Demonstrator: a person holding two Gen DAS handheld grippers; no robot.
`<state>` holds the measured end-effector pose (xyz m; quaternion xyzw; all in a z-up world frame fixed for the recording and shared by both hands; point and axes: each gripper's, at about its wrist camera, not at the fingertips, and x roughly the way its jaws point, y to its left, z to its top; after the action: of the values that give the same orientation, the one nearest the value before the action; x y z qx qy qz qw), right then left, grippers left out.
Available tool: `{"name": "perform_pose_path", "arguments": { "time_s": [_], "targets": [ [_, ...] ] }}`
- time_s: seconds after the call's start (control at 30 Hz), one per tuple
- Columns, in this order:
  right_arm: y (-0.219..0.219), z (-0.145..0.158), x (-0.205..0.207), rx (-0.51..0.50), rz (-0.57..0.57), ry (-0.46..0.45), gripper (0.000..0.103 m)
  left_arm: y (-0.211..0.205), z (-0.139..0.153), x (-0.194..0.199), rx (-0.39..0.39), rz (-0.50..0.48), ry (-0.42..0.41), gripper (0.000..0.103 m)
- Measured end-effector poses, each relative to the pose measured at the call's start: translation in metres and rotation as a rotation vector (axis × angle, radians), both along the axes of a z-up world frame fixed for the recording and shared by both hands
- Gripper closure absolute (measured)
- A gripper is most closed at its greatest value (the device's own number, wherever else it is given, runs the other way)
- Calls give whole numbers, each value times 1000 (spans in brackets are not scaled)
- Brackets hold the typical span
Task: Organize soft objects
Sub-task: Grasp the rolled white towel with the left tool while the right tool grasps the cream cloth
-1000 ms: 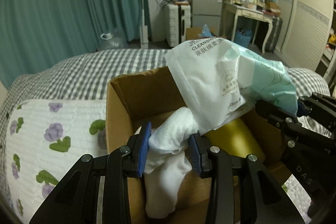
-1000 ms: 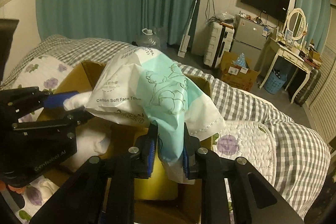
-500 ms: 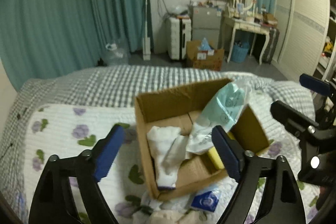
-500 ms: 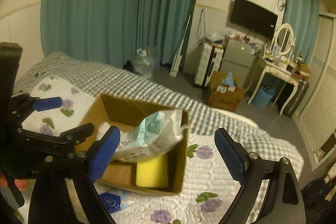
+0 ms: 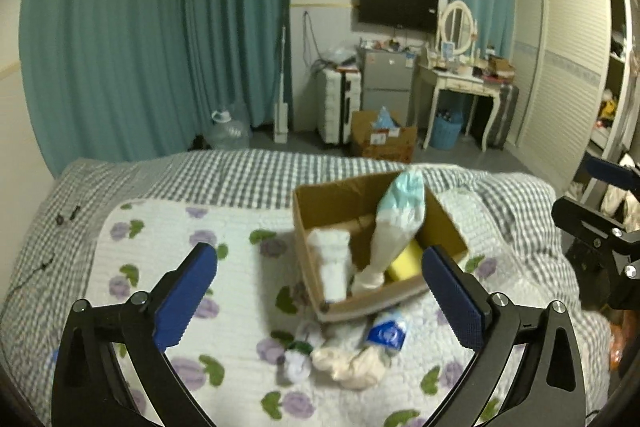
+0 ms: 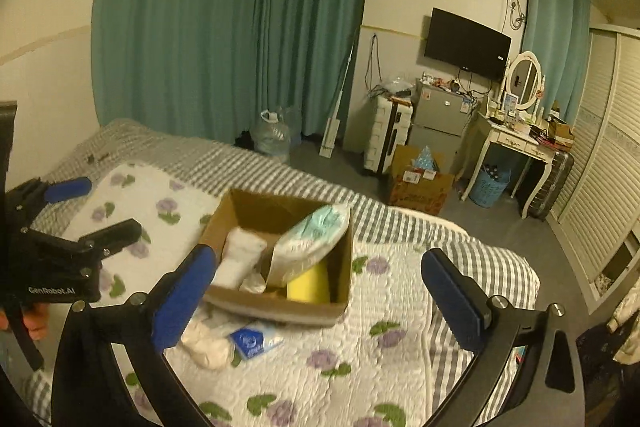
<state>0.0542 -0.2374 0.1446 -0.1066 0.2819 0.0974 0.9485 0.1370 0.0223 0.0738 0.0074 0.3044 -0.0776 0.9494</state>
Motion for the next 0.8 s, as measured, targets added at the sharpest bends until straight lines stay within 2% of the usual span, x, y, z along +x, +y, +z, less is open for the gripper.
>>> {"name": "perform_pose_path", "arguments": {
  "time_s": [0.1,0.2,0.4,0.53,0.67,0.7,0.73,0.8],
  "targets": [
    [13,-28,-9,-24,-7,31,0,5,-24,-7,23,-6,24,0],
    [29,-73,-13,-56,-4,74,0,8,-62,-9,68,-52,67,0],
    [66,-170,1,-52,37,237,0,15,-129,6,226,-116,163,0],
    [88,-222,15,-79,74,314,3,33,-157,17,190,-98,226,1],
    [103,-254,30,-87,117,380,24,42,-177,28,131,-85,283,1],
    [104,-258,32,-81,125,391,36,43,-179,30,122,-87,290,1],
    [105,-260,34,-71,137,400,42,43,-179,31,118,-89,294,1],
    [105,-263,36,-45,165,417,78,41,-181,33,116,-97,302,1]
  ]
}}
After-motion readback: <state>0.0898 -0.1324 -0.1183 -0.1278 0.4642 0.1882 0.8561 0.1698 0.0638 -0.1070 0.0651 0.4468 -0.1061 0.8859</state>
